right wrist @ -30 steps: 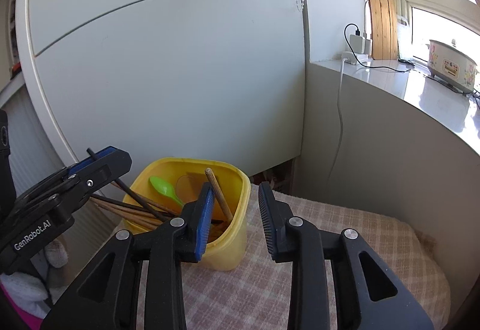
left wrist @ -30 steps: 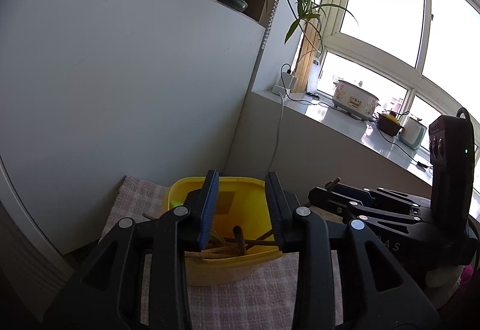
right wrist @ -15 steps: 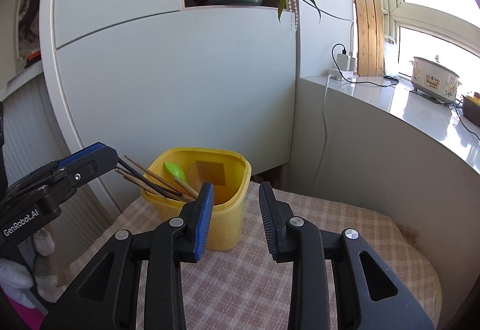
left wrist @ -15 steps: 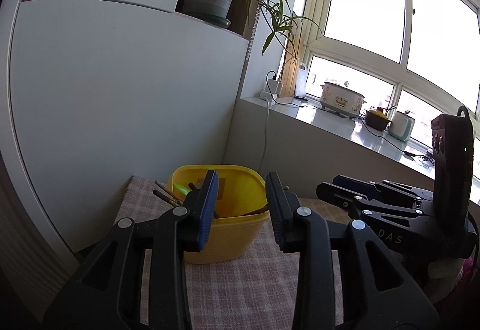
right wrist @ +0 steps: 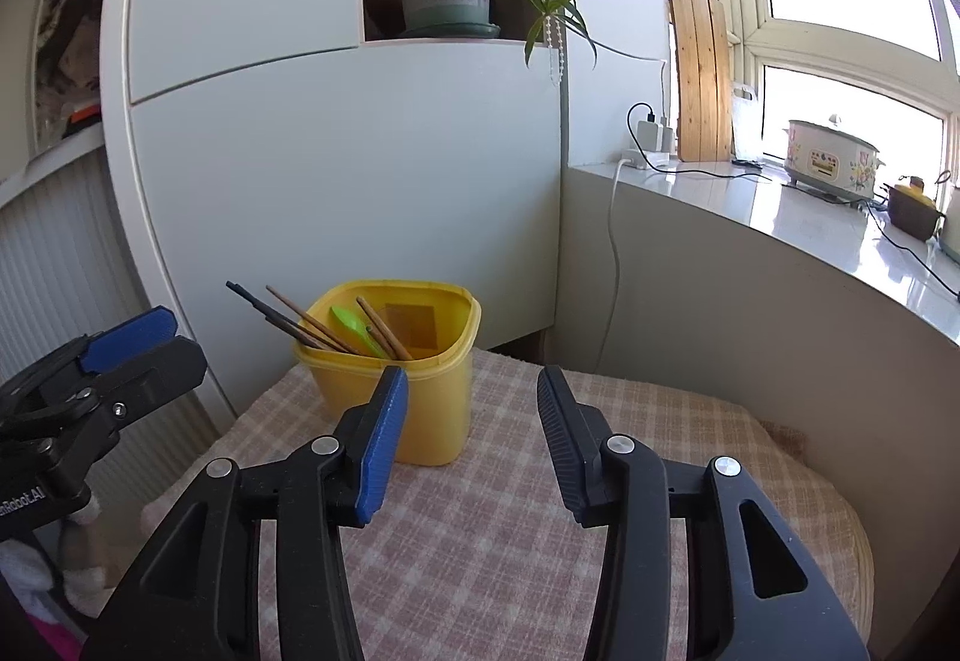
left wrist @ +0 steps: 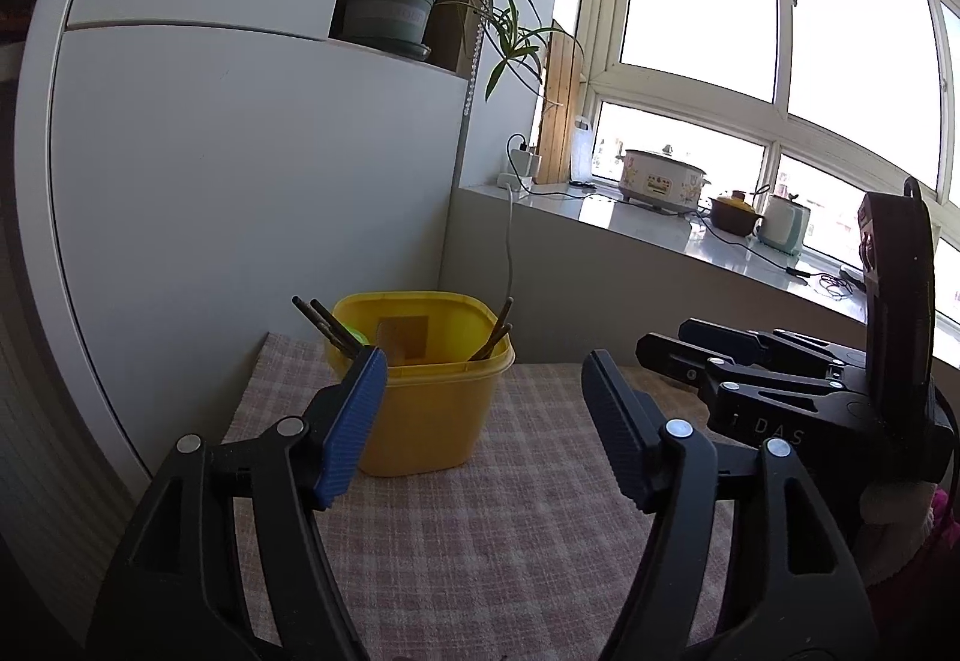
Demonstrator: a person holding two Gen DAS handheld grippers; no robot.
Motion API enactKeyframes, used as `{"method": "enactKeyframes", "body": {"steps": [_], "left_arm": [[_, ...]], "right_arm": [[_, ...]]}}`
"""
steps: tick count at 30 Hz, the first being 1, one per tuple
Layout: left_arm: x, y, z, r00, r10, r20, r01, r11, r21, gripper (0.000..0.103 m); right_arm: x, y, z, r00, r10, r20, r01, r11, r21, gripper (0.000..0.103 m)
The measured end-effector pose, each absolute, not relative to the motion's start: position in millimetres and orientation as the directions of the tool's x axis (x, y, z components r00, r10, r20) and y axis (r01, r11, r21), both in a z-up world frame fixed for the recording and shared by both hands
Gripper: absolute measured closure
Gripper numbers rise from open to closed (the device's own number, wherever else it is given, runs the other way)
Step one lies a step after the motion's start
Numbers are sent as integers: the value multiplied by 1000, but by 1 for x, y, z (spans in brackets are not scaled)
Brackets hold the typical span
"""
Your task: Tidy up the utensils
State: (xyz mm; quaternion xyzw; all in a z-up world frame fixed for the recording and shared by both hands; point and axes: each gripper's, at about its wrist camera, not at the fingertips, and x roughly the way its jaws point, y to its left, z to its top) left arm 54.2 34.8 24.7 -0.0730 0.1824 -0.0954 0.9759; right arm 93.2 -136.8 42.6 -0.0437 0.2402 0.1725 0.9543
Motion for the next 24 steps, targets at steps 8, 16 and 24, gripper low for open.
{"method": "enactKeyframes", "body": {"steps": [8,16,24], "left_arm": [[32,31,6,915,-168,-367,117,981,-158,15],[23,18,-3,908,-124,-400,86,990,-112,1],[22,7,-9,899,-73,-432,44,996,-76,0]], "right_arm": [[76,-146,28,841,256,-477,-299,954,-16,47],[59,-158,21,871,207,-445,-239,971,-15,23],[54,-170,13,877,170,-450,-197,980,-14,19]]}}
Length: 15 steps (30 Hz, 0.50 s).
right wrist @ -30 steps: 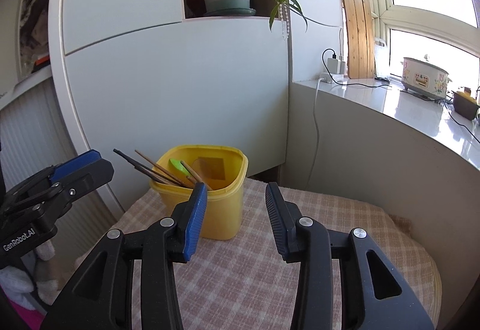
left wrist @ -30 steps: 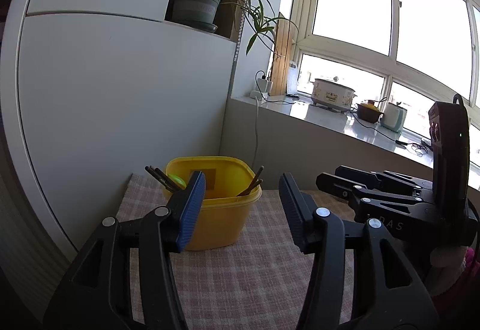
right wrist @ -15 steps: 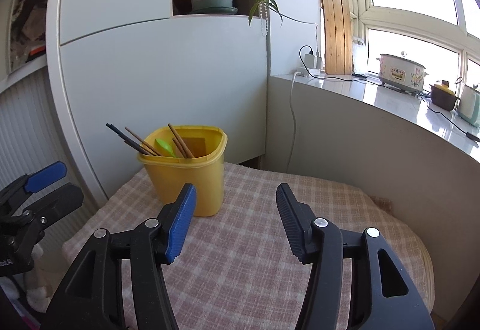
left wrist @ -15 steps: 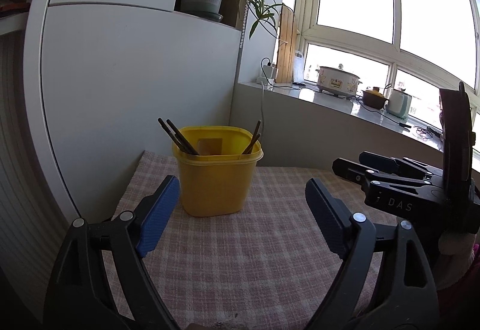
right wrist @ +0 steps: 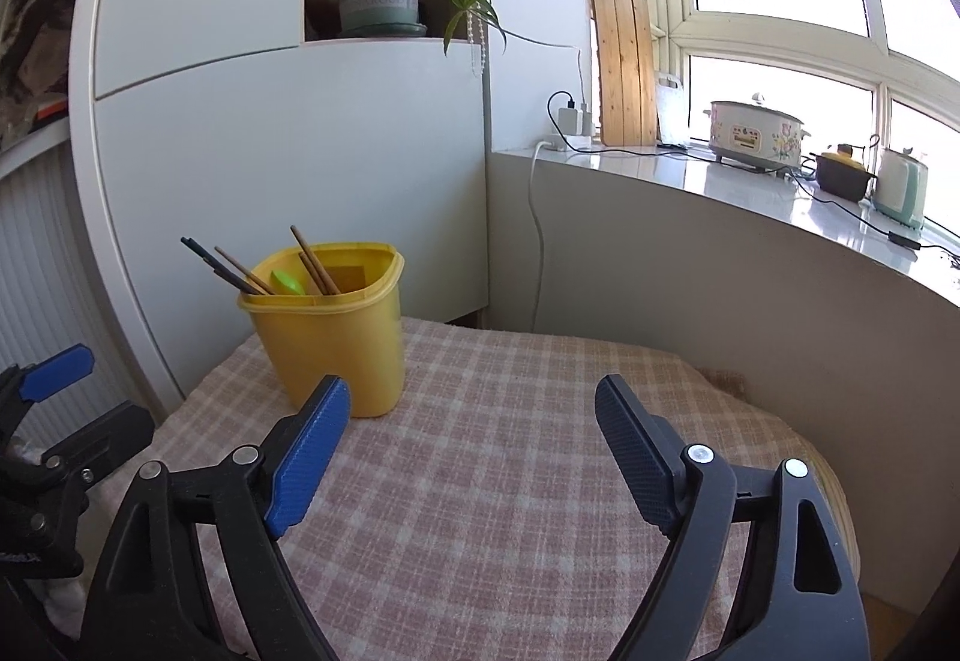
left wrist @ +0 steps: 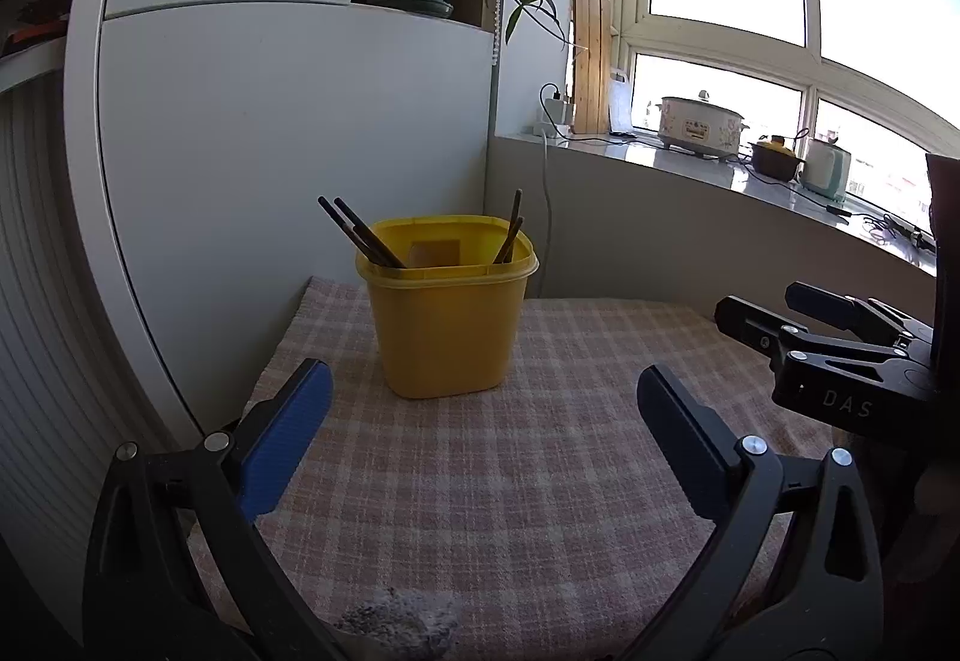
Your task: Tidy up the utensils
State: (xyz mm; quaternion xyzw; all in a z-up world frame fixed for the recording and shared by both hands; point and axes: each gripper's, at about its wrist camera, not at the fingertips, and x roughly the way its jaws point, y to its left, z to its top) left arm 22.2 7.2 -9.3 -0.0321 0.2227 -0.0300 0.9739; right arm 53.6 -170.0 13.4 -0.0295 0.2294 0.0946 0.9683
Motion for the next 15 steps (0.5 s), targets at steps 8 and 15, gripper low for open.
{"method": "enactKeyframes", "body": {"steps": [8,15], "left_arm": [[22,6,-9,898,-48,-438,20,997,-69,0],[22,6,-7,900,-46,-434,19,998,-66,0]], "right_arm": [[53,-180,9,878,150,-455,-165,986,7,19],[52,-181,9,879,147,-453,-161,987,7,19]]}}
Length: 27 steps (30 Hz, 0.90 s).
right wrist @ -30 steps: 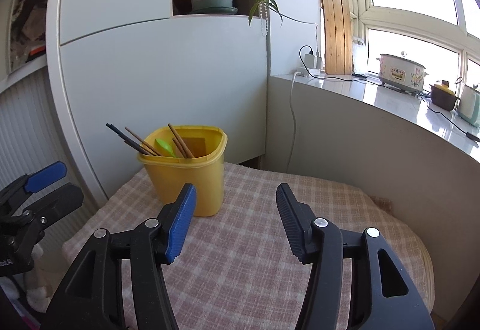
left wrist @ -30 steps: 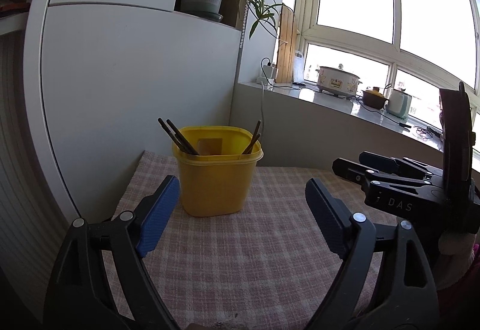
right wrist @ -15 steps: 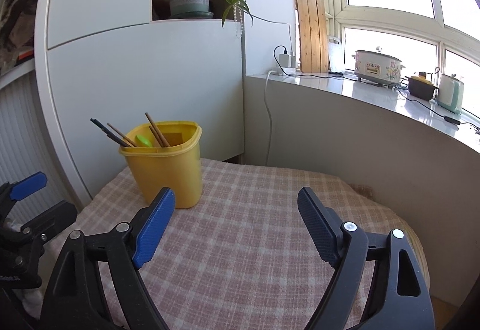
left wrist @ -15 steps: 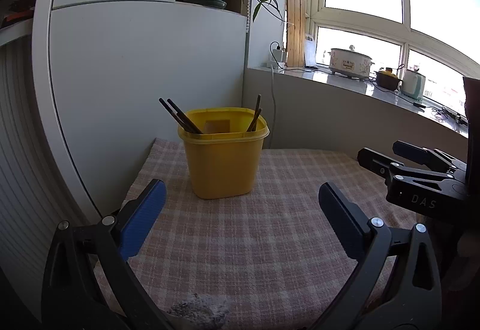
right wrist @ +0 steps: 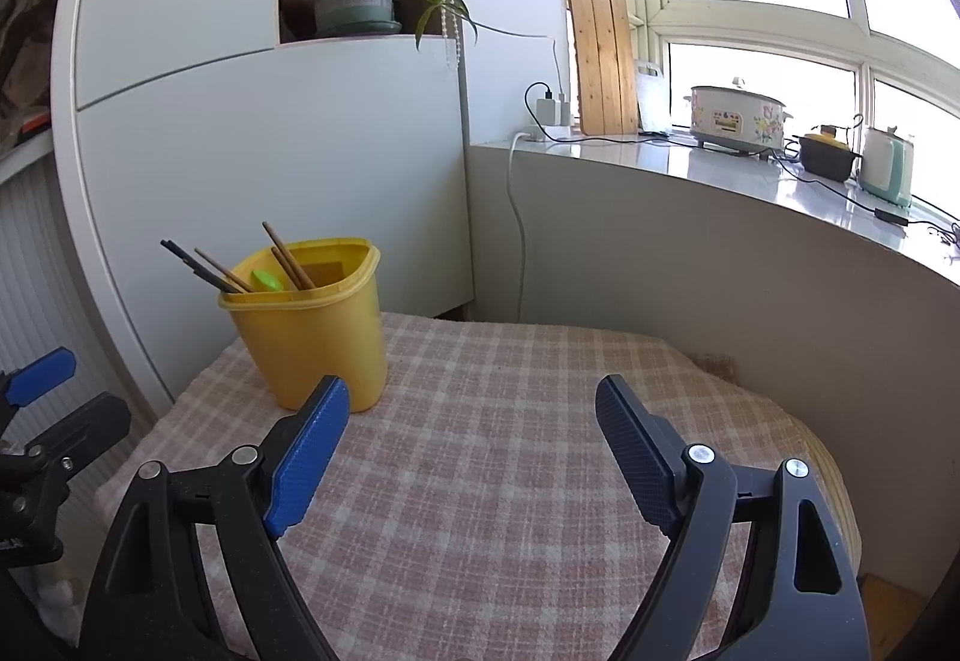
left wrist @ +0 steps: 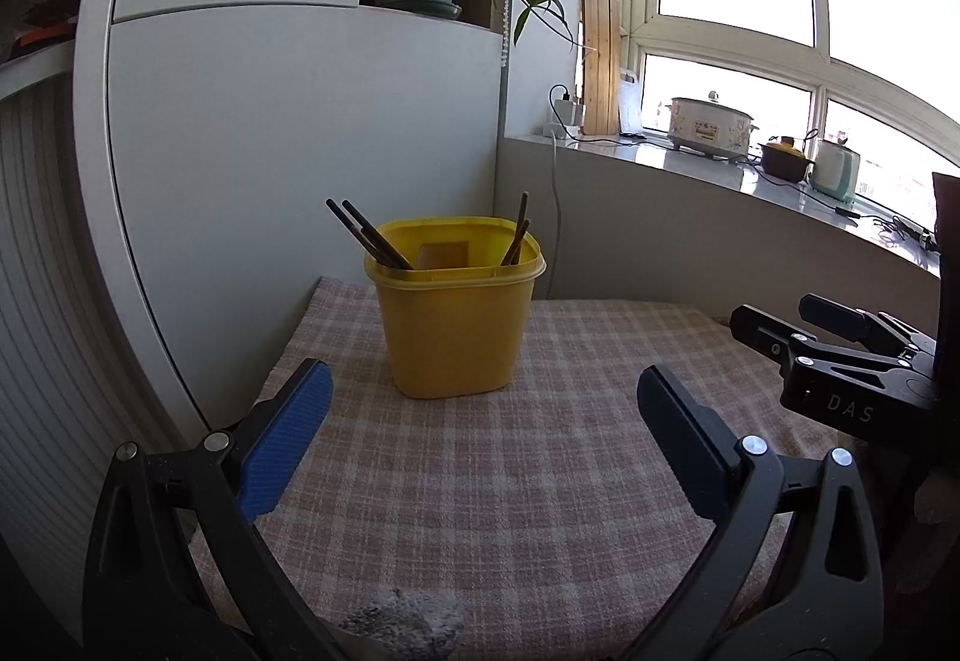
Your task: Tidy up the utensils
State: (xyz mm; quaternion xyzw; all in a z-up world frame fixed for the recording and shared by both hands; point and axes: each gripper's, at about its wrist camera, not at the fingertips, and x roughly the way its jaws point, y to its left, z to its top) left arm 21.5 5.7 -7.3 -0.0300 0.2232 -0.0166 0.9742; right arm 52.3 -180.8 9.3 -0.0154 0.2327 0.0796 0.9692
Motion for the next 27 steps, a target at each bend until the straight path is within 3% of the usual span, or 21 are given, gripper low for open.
{"method": "enactKeyframes", "body": {"steps": [27], "left_arm": [[22,6,-8,896,-41,-443,15,998,-60,0]], "right_arm": [[56,-181,4,865,150,-478,-161,987,19,19]]}}
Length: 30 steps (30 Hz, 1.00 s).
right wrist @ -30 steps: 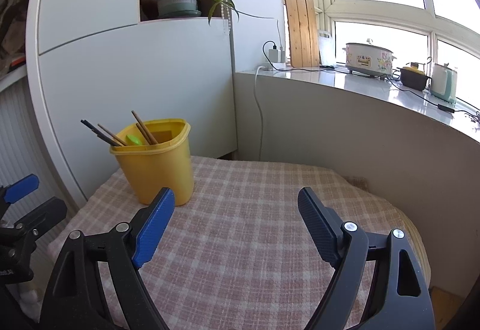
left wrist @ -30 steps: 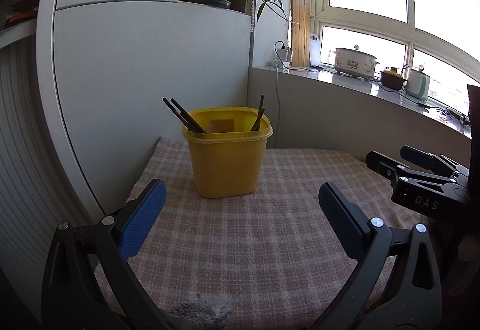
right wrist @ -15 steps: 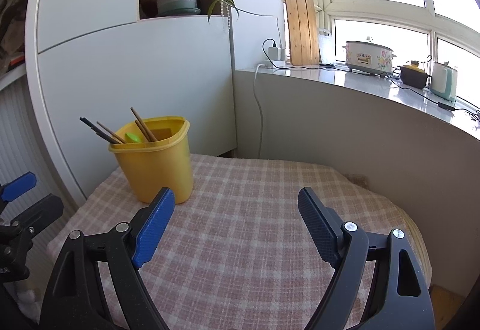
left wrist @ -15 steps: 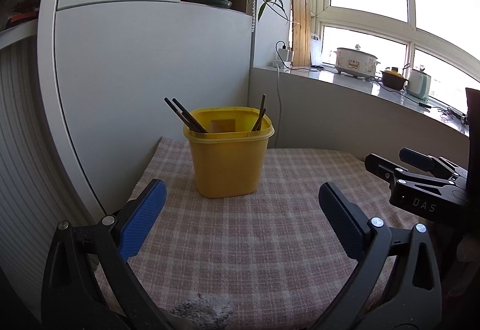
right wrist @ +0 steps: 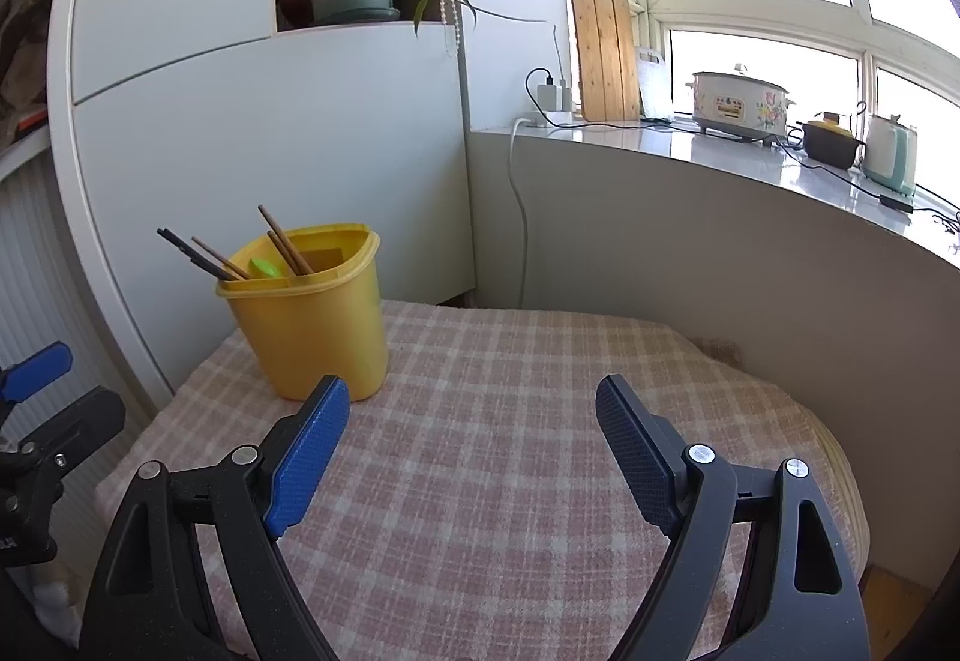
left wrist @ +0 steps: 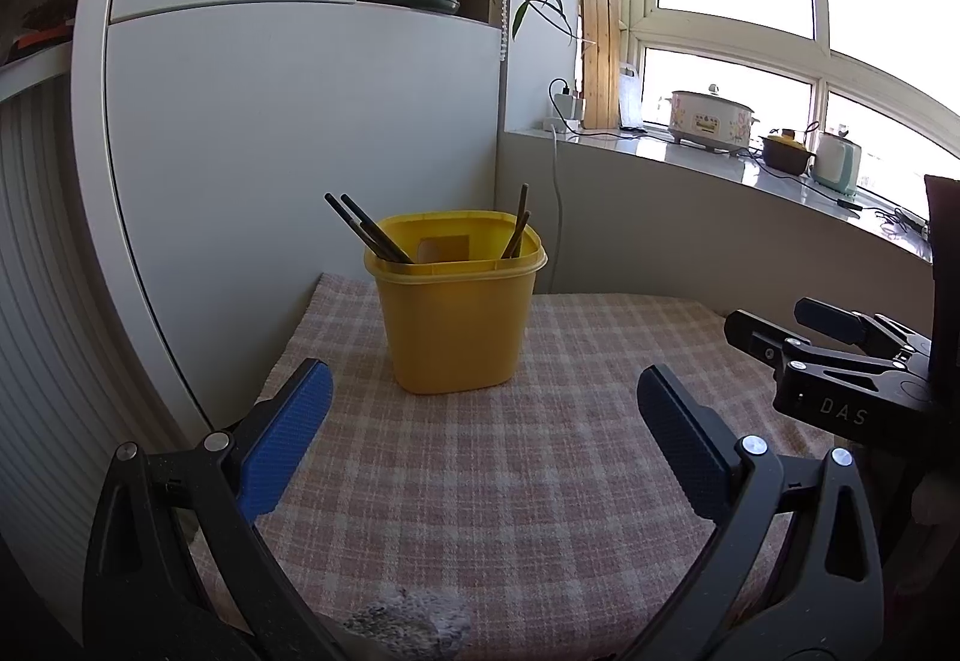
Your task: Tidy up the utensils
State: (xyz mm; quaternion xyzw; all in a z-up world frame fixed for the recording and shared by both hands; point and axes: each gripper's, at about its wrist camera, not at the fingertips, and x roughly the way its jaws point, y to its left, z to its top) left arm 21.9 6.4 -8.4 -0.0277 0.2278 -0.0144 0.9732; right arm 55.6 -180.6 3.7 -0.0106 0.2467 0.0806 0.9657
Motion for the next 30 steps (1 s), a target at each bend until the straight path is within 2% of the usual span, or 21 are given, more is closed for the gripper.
{"method": "enactKeyframes", "body": {"steps": [30], "left_arm": [[24,10,-11,897,-37,-441,11,998,-61,0]], "right_arm": [[58,-180,-2,855,147,-498,-150,988,35,19]]}}
